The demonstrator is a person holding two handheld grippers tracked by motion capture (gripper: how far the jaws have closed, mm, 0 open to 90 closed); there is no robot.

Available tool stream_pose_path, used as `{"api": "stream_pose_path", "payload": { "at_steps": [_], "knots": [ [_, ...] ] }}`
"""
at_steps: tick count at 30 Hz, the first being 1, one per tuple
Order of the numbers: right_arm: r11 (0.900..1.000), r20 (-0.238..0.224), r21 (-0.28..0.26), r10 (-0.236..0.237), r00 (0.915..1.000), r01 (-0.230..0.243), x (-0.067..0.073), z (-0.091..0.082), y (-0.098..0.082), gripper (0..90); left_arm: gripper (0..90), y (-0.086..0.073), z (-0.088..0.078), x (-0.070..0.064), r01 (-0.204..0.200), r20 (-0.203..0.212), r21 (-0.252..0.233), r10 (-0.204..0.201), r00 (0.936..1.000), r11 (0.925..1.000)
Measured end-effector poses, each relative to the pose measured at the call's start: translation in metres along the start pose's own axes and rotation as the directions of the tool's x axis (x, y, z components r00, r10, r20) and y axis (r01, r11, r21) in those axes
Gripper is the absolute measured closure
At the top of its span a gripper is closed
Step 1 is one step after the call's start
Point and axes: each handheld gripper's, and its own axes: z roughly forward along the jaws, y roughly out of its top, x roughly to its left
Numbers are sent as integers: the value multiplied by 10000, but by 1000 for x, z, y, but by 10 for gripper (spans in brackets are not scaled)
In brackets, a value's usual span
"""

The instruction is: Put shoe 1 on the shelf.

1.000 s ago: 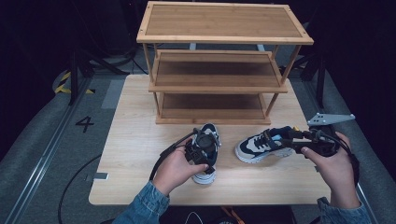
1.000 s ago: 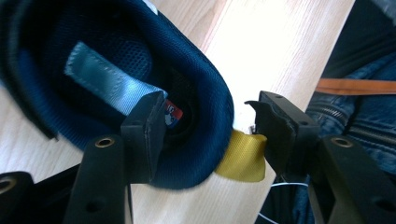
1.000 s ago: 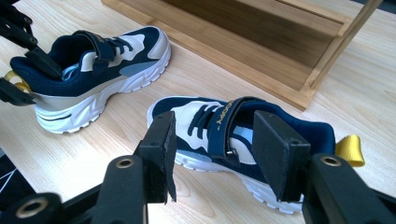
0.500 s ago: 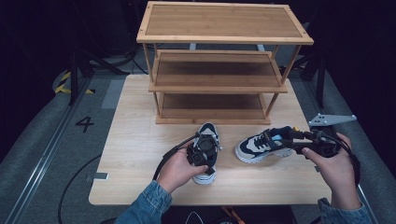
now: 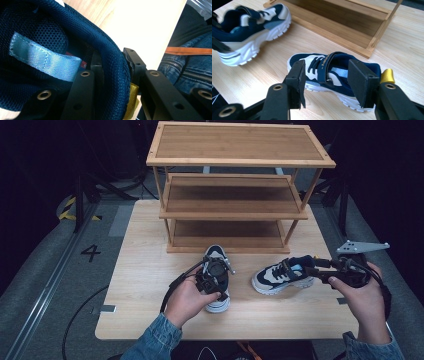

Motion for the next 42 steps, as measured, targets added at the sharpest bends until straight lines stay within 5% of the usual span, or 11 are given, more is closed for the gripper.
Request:
{"api": "stream_pose_path", "payload": {
  "at_steps": [30, 39, 42],
  "knots": [
    [9988, 124, -294, 399, 9991, -395, -12, -3, -3, 491, 710, 35, -93, -24, -861, -985, -483, 810, 9918, 9951],
    [9982, 181, -342, 489, 9986, -483, -16, -5, -4, 491, 705, 47, -119, -32, -1349, -569, -671, 1311, 9897, 9886],
    [9983, 176, -319, 486, 9987, -480, -16, -4, -5, 490, 706, 53, -130, -35, -1602, -794, -691, 1547, 9848, 9847]
  ]
}}
